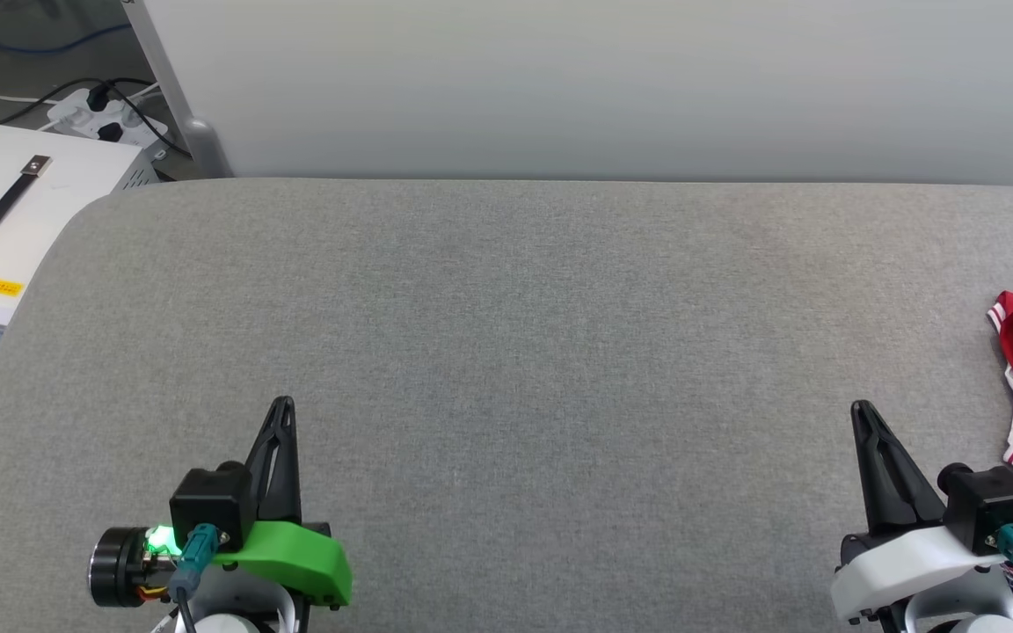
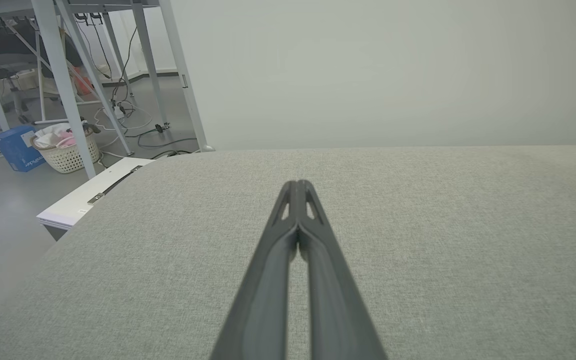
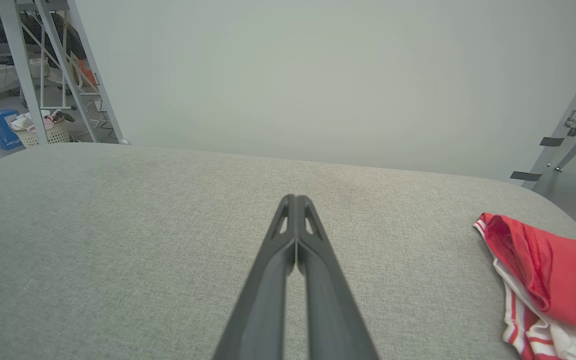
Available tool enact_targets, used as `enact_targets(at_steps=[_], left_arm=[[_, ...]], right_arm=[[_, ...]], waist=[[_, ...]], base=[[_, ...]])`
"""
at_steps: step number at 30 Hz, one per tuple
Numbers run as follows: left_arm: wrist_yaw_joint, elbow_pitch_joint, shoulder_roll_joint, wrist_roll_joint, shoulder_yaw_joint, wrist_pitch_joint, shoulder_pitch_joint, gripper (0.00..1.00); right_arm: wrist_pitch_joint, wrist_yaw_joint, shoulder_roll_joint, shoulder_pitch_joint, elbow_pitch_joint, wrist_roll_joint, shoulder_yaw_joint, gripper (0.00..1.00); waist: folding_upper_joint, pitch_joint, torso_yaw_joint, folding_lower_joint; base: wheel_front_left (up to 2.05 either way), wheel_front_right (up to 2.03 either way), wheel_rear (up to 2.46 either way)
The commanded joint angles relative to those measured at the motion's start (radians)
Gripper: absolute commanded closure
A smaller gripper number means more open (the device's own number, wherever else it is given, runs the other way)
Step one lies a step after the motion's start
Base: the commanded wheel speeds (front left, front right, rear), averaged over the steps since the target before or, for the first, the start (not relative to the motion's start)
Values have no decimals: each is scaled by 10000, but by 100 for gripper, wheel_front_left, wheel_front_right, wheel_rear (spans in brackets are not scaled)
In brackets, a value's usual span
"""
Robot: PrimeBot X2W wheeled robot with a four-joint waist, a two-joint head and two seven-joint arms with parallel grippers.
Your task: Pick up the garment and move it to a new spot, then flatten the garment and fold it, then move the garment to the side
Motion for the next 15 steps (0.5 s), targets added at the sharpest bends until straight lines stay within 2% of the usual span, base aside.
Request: enact_targets(at_steps=[1,15], left_arm=[[74,-58,-47,78,50,50,1,100],[119,-145,-61,149,85,334,1,100]], right_arm=[[78,-3,27,-181,21,-105,26,100],[364,-4,46,-254,27,-212,71,100]], waist=[[0,-7,-6,0],[0,-70,-59,0]], base=[[0,0,0],[0,0,0]])
